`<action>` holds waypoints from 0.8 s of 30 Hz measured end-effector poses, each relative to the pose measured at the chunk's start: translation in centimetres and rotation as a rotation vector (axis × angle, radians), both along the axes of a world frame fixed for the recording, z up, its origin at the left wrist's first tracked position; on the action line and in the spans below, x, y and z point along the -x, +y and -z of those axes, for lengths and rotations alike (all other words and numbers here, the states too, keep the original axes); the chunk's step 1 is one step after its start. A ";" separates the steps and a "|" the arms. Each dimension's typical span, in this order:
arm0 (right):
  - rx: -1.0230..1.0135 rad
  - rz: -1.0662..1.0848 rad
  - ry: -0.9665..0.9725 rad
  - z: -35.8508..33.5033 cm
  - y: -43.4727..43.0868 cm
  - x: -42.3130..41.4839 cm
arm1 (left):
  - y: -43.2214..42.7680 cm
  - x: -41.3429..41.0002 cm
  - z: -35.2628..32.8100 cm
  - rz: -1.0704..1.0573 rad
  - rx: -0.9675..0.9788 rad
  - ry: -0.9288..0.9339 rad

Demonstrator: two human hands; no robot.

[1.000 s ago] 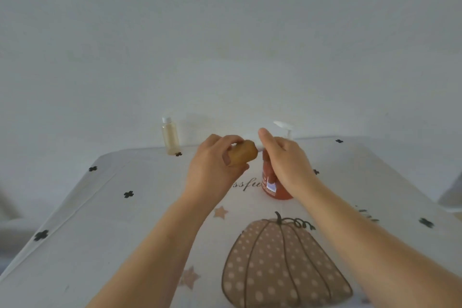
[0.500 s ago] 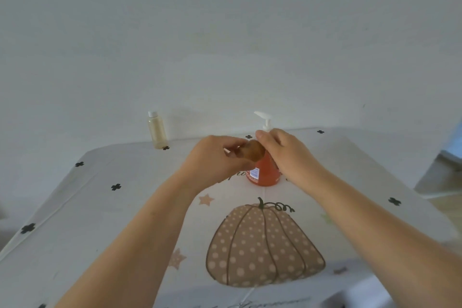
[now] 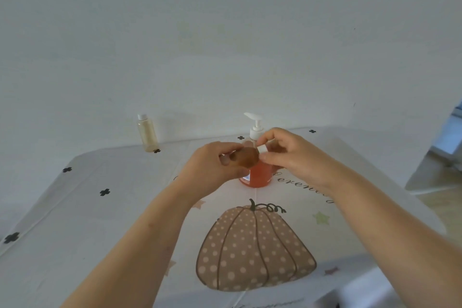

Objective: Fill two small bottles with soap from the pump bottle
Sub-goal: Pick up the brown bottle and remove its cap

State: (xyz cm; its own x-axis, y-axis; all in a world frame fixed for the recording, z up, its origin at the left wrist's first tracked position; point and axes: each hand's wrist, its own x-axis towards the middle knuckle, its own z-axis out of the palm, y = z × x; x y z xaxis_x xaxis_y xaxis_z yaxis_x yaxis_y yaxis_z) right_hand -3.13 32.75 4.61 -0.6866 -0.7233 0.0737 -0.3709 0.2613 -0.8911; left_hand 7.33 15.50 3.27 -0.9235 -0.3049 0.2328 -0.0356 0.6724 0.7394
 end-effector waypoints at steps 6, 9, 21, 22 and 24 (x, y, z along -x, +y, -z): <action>-0.063 0.117 -0.005 0.4 -0.1 0.5 | 0.7 0.2 0.1 0.000 0.052 0.016; -0.017 0.099 0.002 0.5 -0.1 0.6 | 0.8 0.5 0.3 0.022 0.060 -0.009; -0.406 0.354 0.301 5.5 1.8 4.8 | -0.7 0.9 1.9 -0.135 -0.117 0.069; -0.441 0.352 0.329 5.9 1.9 4.9 | -0.8 0.9 1.9 -0.145 -0.129 0.074; -0.493 0.340 0.388 6.6 1.9 5.1 | -0.8 0.9 1.9 -0.159 -0.142 0.076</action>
State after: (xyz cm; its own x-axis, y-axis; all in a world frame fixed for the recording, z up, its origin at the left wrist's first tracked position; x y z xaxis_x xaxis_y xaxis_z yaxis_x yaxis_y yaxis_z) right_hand -8.27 34.68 -1.97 -0.8705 -0.4860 0.0777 -0.4638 0.7572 -0.4599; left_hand 6.41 14.69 1.39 -0.8424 -0.4801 0.2445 -0.0736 0.5520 0.8306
